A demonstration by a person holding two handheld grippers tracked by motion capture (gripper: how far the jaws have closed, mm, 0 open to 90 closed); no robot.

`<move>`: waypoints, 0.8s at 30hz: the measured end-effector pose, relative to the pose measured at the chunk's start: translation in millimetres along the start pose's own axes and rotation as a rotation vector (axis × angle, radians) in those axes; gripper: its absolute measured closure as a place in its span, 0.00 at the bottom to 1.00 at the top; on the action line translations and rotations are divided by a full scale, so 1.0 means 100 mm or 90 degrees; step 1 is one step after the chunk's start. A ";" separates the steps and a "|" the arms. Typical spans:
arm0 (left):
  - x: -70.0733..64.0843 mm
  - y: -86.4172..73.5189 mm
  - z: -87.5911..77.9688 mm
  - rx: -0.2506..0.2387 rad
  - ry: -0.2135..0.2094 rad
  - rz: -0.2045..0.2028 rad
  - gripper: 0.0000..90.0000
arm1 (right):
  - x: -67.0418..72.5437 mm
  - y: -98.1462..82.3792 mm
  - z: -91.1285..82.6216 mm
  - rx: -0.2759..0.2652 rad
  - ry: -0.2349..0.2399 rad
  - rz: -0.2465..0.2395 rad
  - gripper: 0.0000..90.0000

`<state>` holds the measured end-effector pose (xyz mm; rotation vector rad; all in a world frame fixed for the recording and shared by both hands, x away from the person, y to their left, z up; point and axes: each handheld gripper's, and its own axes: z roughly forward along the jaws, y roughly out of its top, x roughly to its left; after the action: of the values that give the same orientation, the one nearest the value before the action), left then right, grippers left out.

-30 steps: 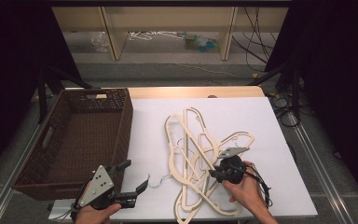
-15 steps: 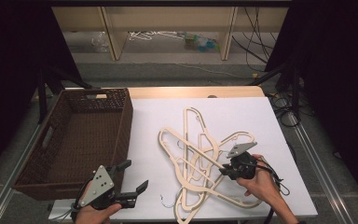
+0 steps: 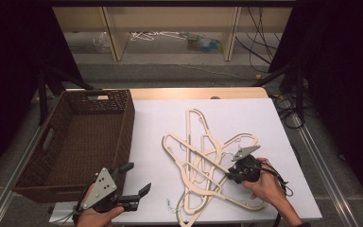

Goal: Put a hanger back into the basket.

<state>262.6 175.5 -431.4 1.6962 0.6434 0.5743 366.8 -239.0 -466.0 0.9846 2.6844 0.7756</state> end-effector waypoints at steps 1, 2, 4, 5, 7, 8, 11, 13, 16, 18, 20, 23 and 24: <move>0.00 0.00 0.00 0.001 -0.001 0.004 0.19 | 0.00 0.00 -0.01 -0.011 -0.006 0.003 0.75; 0.00 0.00 0.00 0.001 -0.001 0.004 0.19 | 0.01 0.00 -0.05 -0.017 -0.006 0.012 0.72; 0.00 0.00 0.00 0.001 -0.001 0.005 0.19 | 0.05 0.00 -0.12 -0.042 -0.018 -0.001 0.67; 0.00 0.00 0.00 0.001 -0.001 0.005 0.19 | 0.09 0.00 -0.15 -0.048 -0.015 -0.001 0.66; 0.00 0.00 0.00 0.001 -0.001 0.004 0.19 | 0.15 0.00 -0.19 -0.046 -0.001 -0.011 0.65; 0.00 0.00 0.00 0.001 -0.001 0.004 0.19 | 0.31 -0.03 -0.24 -0.036 0.032 -0.029 0.63; -0.01 0.00 0.00 0.002 -0.002 0.001 0.19 | 0.42 -0.09 -0.24 -0.017 0.049 -0.037 0.60; -0.01 0.00 0.00 0.003 -0.002 0.002 0.19 | 0.46 -0.13 -0.22 -0.008 0.055 -0.051 0.60; -0.02 0.00 0.01 0.005 -0.006 0.001 0.19 | 0.53 -0.17 -0.15 0.016 0.073 -0.075 0.63; -0.03 -0.01 0.02 0.012 -0.009 0.003 0.19 | 0.57 -0.18 -0.11 0.031 0.080 -0.088 0.66; -0.04 -0.01 0.03 0.017 -0.013 0.008 0.19 | 0.60 -0.17 -0.08 0.039 0.076 -0.103 0.68; -0.06 -0.01 0.05 0.022 -0.018 0.009 0.18 | 0.61 -0.16 -0.08 0.045 0.068 -0.108 0.75; -0.06 -0.01 0.05 0.022 -0.018 0.009 0.18 | 0.61 -0.16 -0.08 0.045 0.068 -0.108 0.75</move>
<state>261.7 167.8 -434.0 1.7390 0.6241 0.5509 309.1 -213.6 -466.8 0.7361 2.8578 0.7232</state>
